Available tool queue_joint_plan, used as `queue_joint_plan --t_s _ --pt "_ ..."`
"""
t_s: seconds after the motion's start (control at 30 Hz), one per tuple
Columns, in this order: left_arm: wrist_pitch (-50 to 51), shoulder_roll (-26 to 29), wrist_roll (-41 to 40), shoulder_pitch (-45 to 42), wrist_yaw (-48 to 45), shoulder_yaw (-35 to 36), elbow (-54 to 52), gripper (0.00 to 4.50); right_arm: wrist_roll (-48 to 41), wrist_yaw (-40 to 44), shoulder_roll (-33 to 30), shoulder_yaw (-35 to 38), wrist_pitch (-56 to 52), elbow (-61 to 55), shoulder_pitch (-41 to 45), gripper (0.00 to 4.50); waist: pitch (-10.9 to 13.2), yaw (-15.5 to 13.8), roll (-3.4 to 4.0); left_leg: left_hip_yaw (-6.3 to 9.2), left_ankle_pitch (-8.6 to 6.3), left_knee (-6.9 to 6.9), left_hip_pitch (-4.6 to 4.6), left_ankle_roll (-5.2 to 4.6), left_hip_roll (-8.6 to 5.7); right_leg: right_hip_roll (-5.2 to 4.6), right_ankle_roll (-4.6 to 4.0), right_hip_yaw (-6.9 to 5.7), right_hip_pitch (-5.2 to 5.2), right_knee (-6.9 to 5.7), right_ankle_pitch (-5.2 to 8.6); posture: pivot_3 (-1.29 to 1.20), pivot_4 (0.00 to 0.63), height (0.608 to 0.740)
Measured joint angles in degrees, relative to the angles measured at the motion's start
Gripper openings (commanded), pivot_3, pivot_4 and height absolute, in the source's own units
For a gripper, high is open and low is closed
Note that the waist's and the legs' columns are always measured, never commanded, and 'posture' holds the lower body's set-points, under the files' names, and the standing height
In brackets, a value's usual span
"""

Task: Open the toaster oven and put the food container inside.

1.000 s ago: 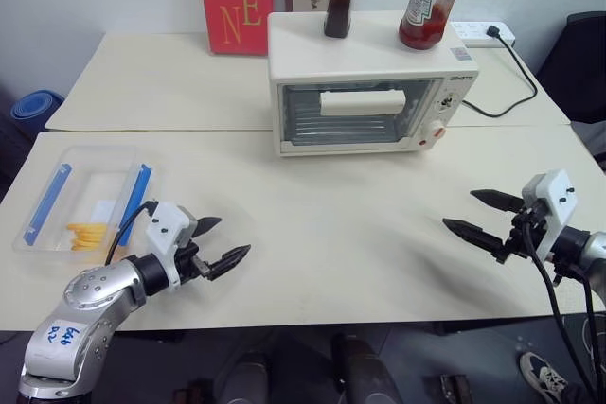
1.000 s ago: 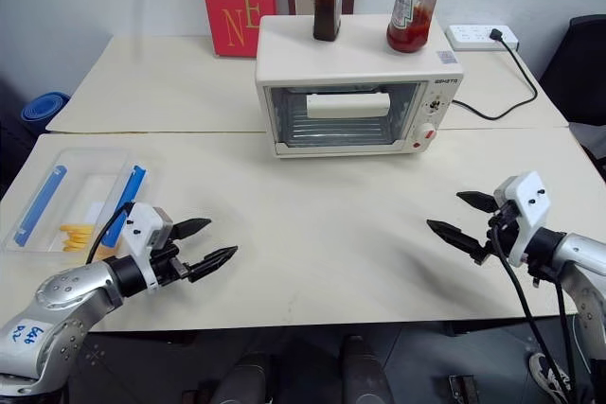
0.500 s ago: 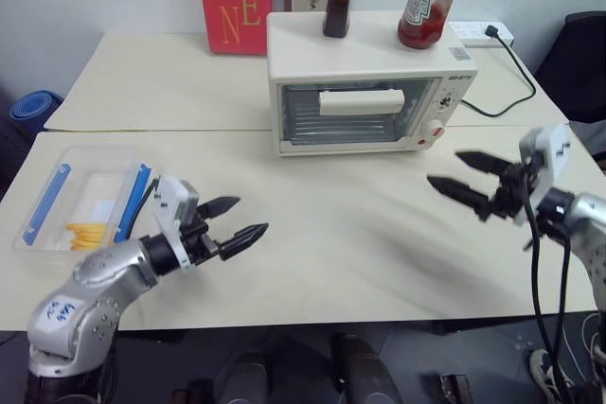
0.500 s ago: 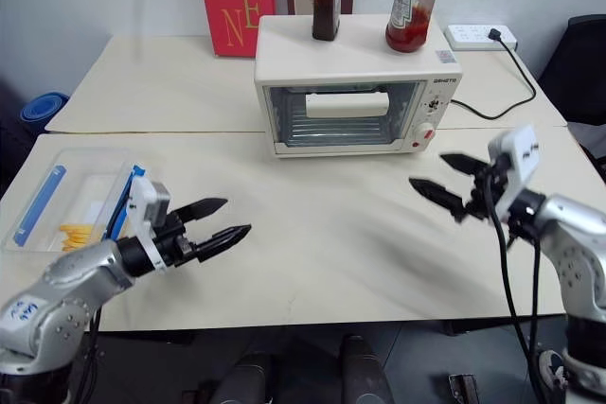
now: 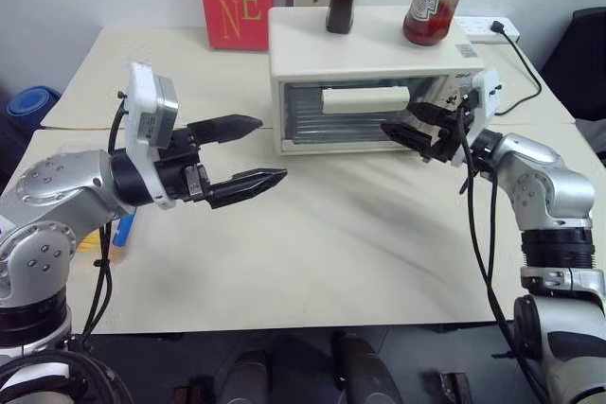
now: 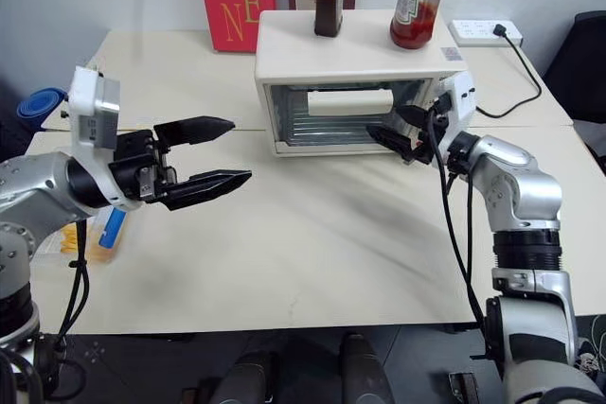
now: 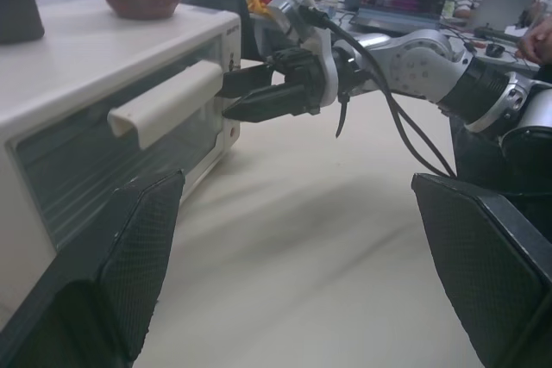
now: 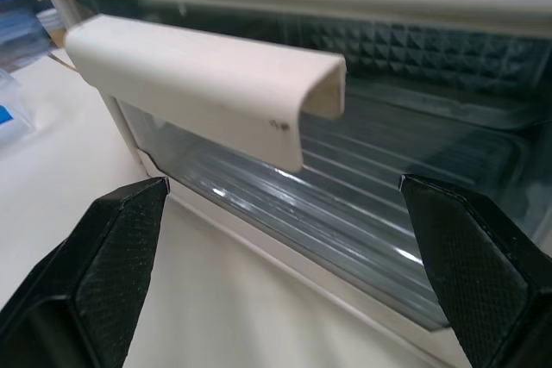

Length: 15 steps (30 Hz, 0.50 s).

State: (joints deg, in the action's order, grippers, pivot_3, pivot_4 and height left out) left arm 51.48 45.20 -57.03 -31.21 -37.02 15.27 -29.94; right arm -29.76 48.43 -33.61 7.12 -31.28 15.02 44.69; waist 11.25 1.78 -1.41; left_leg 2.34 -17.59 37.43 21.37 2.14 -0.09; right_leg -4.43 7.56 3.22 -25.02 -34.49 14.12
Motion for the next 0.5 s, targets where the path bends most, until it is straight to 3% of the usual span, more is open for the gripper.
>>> queue_joint_plan --t_s 0.3,0.5 --pt "-3.27 -2.47 6.54 -1.53 1.85 -4.28 5.29 4.5 -6.06 6.38 -0.61 1.13 -5.89 -9.76 -3.84 4.47 0.01 0.11 0.02 0.04 0.08 -0.02 -0.13 0.09 0.06 0.11 -0.05 0.05 -0.09 -0.17 0.03 0.0 0.15 0.74" --pt "-5.41 -6.42 11.57 -10.17 2.91 -7.77 13.0 4.5 -8.78 7.33 -1.51 1.97 -9.24 -17.5 -9.78 4.47 0.02 0.3 0.03 -0.03 0.08 -0.06 -0.08 0.09 0.07 0.13 -0.06 0.07 -0.25 -0.27 0.03 0.0 0.15 0.74"
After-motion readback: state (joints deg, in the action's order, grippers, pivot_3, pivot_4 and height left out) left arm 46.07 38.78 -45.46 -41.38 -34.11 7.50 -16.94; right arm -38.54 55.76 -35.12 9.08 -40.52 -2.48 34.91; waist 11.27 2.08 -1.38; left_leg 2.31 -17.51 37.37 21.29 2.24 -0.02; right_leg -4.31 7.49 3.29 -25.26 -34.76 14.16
